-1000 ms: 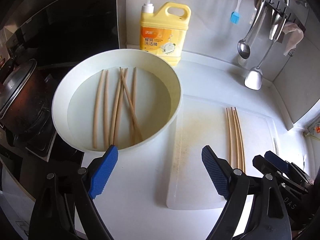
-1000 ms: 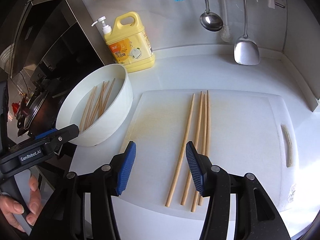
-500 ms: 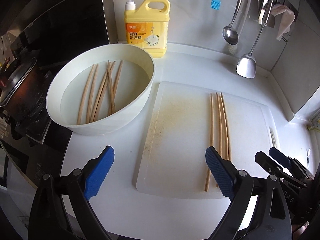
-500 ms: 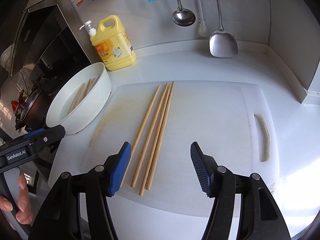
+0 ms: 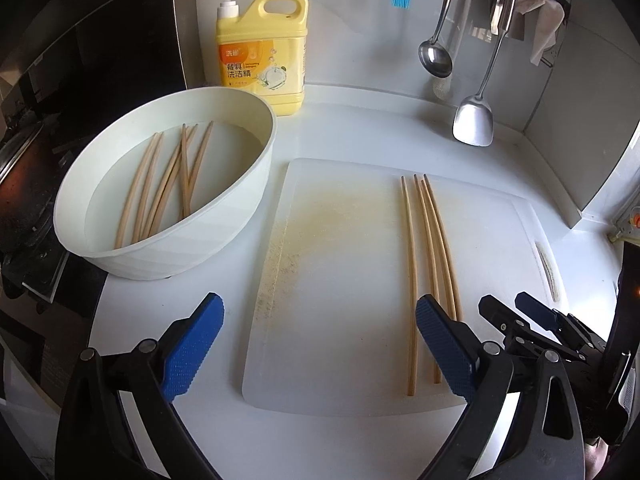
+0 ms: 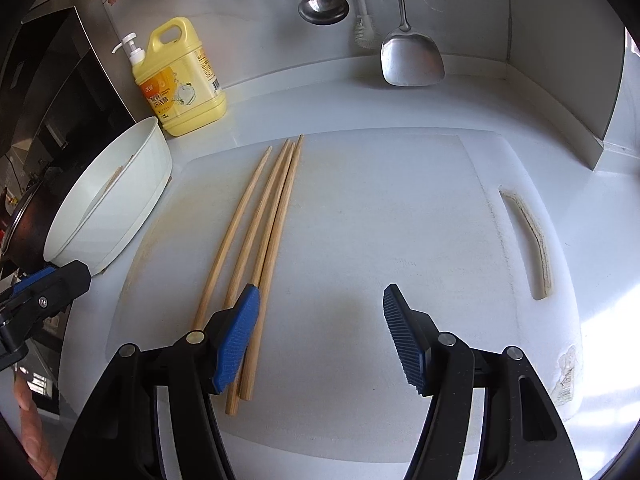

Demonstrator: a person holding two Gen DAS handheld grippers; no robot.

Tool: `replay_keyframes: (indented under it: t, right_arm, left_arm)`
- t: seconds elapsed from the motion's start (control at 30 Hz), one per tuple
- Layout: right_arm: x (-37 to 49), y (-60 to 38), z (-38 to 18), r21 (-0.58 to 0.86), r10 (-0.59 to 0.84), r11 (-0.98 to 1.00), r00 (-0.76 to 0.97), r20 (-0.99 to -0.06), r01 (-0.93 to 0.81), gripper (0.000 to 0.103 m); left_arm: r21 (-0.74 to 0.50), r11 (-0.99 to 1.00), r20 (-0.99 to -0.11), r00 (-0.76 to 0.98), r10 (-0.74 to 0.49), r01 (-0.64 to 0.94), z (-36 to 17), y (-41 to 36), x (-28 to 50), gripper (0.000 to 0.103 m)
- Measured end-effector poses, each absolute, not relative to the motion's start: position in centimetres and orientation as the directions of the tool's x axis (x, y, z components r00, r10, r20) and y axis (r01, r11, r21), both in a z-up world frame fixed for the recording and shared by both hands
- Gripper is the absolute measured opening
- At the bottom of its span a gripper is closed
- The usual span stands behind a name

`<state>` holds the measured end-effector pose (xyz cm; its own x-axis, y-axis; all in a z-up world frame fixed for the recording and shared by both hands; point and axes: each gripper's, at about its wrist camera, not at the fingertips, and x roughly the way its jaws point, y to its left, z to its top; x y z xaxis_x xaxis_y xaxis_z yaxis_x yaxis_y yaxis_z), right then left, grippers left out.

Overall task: Organize utensils
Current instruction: 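Lower both open tools onto the remaining chopsticks on the board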

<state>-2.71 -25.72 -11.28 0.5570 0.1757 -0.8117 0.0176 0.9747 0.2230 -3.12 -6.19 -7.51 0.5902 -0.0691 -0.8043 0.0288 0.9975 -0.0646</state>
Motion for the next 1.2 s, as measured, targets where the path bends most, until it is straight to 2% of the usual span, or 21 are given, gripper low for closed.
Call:
replay_keyframes:
  t: [0.3, 0.87, 0.97, 1.13, 1.2]
  right_arm:
    - [-2.2, -24.0, -12.0, 0.154, 0.109, 0.988, 0.615, -0.781, 0.021, 0.062]
    - [-1.2, -22.0, -13.0, -0.012, -0.006, 1.0, 0.616, -0.788, -0.005, 0.061]
    - [-1.0, -22.0, -13.0, -0.005, 0.001, 1.0, 0.62, -0.784, -0.009, 0.061]
    - [-0.8, -22.2, -13.0, 0.004, 0.013, 1.0, 0.633, -0.774, -0.015, 0.032]
    - [-0.8, -22.7, -13.0, 0.015, 0.018, 1.0, 0.635, -0.772, -0.01, 0.024]
  left_arm:
    - [-0.092, 0.993, -0.771, 0.626, -0.117, 0.072, -9.7, -6.0, -2.5, 0.095]
    - [-0.112, 0.991, -0.774, 0.62, -0.132, 0.072, -10.7, -5.5, -2.1, 0.095]
    - [-0.11, 0.992, -0.775, 0.618, -0.129, 0.069, -10.8, -5.6, -2.0, 0.095]
    - [-0.11, 0.991, -0.781, 0.61, -0.137, 0.082, -11.1, -6.5, -1.5, 0.095]
    - [-0.105, 0.99, -0.783, 0.605, -0.141, 0.095, -11.3, -7.2, -1.3, 0.095]
